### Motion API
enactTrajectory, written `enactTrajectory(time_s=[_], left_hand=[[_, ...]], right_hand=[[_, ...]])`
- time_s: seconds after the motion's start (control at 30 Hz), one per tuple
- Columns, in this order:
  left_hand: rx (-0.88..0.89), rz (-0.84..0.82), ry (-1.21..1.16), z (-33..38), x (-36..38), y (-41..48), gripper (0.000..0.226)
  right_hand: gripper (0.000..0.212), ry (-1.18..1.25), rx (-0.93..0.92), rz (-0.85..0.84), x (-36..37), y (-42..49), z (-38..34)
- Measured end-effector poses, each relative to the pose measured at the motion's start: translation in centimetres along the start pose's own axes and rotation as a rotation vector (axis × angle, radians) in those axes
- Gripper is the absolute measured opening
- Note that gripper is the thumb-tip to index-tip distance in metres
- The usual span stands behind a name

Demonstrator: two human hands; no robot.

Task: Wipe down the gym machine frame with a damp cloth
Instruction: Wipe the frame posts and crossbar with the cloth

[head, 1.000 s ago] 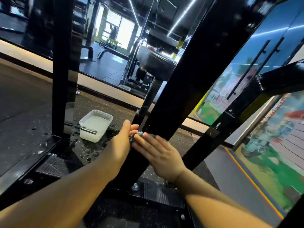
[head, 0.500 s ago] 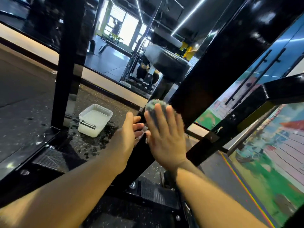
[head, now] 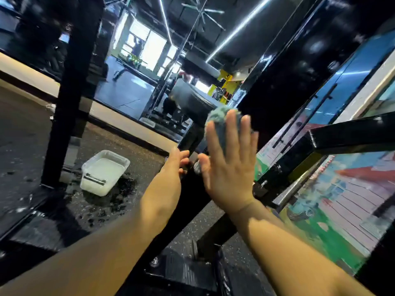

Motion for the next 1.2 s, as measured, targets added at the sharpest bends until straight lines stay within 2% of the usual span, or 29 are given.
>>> enactTrajectory(time_s=[0.13,0.2,0.23,0.33,0.47,0.53,0.6,0.7,0.77,0.8,0.87,0.97,1.03,1.1,1.2], left_hand=[[-0.108,-0.04,-0.114,0.8,0.9,-1.1,0.048],[-0.055,-0.054,-0.038,1.8,1.1,-1.7,0.05],[-0.013,-0.076,-0.015,2.7,1.8,-1.9,0.051],[0.038,-0.121,0.02,6.2,5.2,-1.5,0.048],[0.111,-0.154,0.098,10.0,9.3,0.1,0.046],[0.137,-0.145,0.096,10.1,10.0,0.3,0.044],[0.152,-0.147,0.055,9.8,9.8,0.0,0.044],[0.164,-0.164,-0.026,9.2,9.4,0.1,0.045],[0.155,-0.179,-0.011,9.3,9.4,-0.1,0.045],[0.148,-0.176,0.016,9.5,9.3,-0.1,0.046],[0.128,-0.166,0.035,9.7,9.3,0.3,0.048],[0.117,-0.181,0.013,9.9,9.4,0.3,0.046],[0.13,-0.182,-0.002,9.7,9.3,0.0,0.044],[0.163,-0.16,-0.013,8.9,8.6,0.4,0.043],[0.13,-0.102,-0.017,6.3,6.4,1.2,0.048]], right_hand=[[0.093,-0.132,-0.5,-0.245,2.5,-8.4,-3.6],[0.09,-0.136,-0.587,-0.213,2.1,-7.5,-2.3],[0.08,-0.11,-0.555,-0.165,1.3,-5.6,-1.0],[0.062,-0.066,-0.259,0.007,-1.9,2.9,5.0],[0.049,-0.047,0.033,0.199,-6.4,13.1,13.1],[0.05,-0.025,0.153,0.253,-7.0,14.7,14.2],[0.052,-0.02,0.137,0.233,-6.1,13.3,12.5],[0.057,-0.071,-0.192,0.025,-3.9,8.0,8.4],[0.054,-0.115,-0.408,-0.036,-3.9,6.7,9.0],[0.052,-0.122,-0.456,-0.026,-4.3,7.7,10.1],[0.05,-0.125,-0.375,0.044,-5.8,11.3,12.9],[0.054,-0.141,-0.057,0.143,-8.3,17.0,16.6],[0.054,-0.133,0.066,0.178,-8.7,18.0,17.1],[0.054,-0.086,0.13,0.221,-8.6,17.5,16.3],[0.053,0.002,0.119,0.241,-6.9,14.0,12.7]])
Point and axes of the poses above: each hand's wrist, its own y-axis towards the middle knuckle, its own x-axis out of the palm, z = x × y, the point moved 5 cm from there along y, towards the middle knuckle, and after that the axes turned 10 degrees about -y, right-handed, at the moved point
